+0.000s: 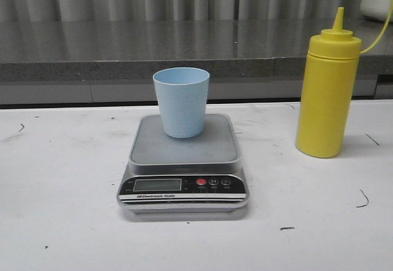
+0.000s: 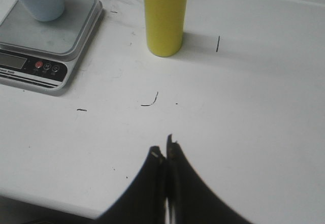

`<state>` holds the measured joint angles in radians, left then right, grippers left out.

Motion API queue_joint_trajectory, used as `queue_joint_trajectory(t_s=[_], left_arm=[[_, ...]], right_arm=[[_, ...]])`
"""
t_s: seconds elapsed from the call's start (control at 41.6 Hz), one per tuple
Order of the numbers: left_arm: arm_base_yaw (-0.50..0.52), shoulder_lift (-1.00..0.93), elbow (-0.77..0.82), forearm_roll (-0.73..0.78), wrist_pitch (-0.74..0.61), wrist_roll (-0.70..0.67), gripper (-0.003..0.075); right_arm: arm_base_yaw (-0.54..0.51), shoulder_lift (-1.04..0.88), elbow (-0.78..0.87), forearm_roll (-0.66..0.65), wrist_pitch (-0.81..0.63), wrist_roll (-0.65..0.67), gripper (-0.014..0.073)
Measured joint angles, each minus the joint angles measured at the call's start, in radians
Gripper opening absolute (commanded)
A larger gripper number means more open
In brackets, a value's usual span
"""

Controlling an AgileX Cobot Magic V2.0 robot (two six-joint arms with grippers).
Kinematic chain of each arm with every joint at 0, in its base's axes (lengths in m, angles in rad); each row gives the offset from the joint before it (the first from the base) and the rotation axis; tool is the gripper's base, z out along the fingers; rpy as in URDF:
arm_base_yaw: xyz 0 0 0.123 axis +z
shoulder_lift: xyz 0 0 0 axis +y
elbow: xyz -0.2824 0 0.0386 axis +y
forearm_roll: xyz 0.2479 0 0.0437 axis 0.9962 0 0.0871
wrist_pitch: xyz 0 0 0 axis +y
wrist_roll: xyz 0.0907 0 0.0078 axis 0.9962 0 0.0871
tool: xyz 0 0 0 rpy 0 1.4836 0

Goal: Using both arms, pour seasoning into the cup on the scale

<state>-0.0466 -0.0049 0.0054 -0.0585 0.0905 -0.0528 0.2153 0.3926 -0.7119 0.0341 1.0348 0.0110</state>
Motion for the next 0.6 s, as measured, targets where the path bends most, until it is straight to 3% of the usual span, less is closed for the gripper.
queue_joint_trajectory(t_s=[0.409,0.602], left_arm=[[0.0,0.0,0.0,0.009,-0.015,0.005,-0.002],[0.0,0.0,0.0,0.009,-0.067,0.072,-0.002]], right_arm=[[0.0,0.0,0.0,0.0,0.0,0.0,-0.0068],[0.0,0.0,0.0,0.0,0.0,0.0,-0.0068]])
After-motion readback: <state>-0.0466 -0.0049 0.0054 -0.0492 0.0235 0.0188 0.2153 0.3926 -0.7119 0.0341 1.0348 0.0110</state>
